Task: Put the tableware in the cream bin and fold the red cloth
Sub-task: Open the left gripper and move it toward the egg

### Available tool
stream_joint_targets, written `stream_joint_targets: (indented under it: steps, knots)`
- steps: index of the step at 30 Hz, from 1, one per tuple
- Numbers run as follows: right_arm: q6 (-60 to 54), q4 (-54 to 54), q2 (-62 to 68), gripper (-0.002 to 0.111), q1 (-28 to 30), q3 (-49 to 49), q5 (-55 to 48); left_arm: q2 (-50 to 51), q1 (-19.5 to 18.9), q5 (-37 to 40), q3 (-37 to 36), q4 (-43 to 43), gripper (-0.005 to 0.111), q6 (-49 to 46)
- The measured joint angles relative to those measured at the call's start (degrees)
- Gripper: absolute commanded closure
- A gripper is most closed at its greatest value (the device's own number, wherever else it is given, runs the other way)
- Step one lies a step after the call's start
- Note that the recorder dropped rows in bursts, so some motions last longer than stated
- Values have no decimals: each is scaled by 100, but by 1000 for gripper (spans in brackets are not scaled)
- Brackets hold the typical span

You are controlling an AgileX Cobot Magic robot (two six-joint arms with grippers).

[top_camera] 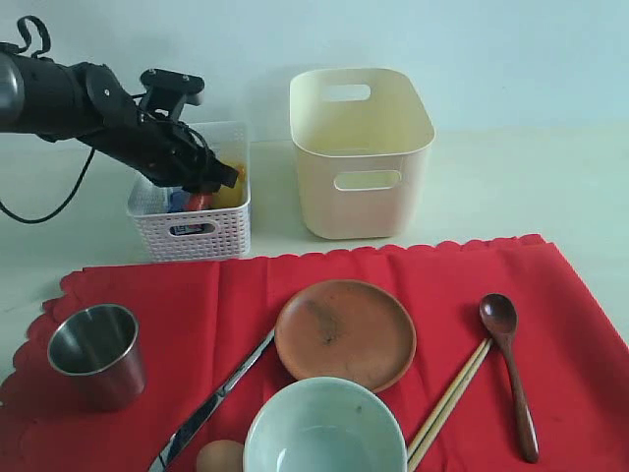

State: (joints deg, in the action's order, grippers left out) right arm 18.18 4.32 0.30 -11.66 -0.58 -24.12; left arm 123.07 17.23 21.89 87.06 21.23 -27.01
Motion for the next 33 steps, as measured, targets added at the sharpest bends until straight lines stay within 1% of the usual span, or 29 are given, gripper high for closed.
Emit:
stream_joint_targets:
  steps: [3,6,12,17,21,29,33]
  knots:
    - [0,0,0,108,0,0,0,-12,0,41,0,0,48,0]
    - [0,0,0,108,0,0,0,-81,0,54,0,0,39,0]
    - [0,0,0,108,0,0,0,-434,0,262,4,0,39,0]
    - [0,0,0,108,0,0,0,-794,0,732,4,0,39,0]
    - [0,0,0,108,0,0,0,-1049,0,1349,4,-77,39,-52]
    - [0,0,0,108,0,0,0,-1413,0,2888,4,-177,39,-409]
    - [0,0,0,108,0,0,0,-1679,0,3290,-182,-104,40,-636]
